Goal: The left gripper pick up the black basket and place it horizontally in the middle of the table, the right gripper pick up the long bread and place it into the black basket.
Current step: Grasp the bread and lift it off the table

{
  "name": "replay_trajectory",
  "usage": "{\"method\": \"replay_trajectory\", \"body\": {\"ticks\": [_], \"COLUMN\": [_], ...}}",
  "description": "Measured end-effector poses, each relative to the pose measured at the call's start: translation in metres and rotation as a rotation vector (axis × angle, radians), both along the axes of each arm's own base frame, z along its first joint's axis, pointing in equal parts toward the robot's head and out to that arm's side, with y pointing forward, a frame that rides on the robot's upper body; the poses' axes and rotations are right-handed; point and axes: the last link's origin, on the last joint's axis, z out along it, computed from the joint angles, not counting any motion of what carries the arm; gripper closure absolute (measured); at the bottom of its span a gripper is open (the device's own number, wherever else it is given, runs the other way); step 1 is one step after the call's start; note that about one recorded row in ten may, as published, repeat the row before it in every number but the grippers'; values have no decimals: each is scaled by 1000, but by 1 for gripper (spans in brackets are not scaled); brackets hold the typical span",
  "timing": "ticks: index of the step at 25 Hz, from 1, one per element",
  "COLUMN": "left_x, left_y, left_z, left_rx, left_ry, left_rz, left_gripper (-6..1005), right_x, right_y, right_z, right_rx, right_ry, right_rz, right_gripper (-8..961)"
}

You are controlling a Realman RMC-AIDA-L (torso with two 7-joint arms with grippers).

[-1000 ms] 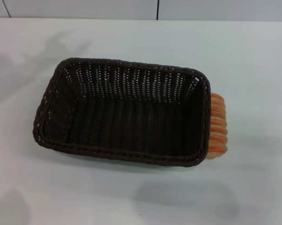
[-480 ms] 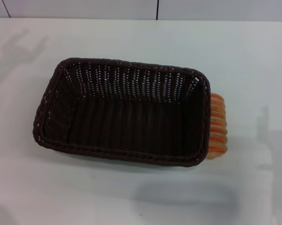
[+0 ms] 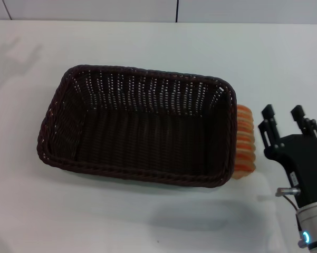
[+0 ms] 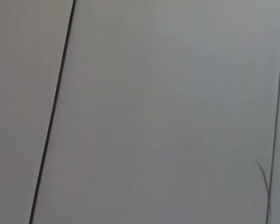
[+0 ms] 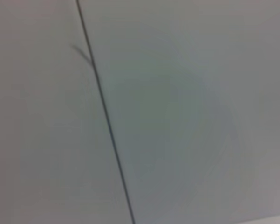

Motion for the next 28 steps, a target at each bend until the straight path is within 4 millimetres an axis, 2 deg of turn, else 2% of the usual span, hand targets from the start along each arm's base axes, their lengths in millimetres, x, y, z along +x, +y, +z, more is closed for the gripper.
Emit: {"method": "replay_trajectory", "body": {"ticks": [5, 12, 17, 28], "left_x": [-1, -3, -4, -5], "left_y": [-1, -3, -4, -7], "left_z": [2, 5, 6, 8], "left_rx": [1, 10, 15, 12], "left_ry": [-2, -6, -9, -7], "left_rz": [3, 6, 8, 5], "left_gripper": [300, 300, 300, 300], "right_x": [1, 6, 11, 18], "right_y": [3, -5, -4, 17], "right_z": [0, -4, -12, -30], "right_rx": [-56, -35, -71, -215], "right_ry": [14, 9, -4, -20], "right_rz": [-12, -35, -66, -92], "right_gripper": [350, 205, 205, 213]}}
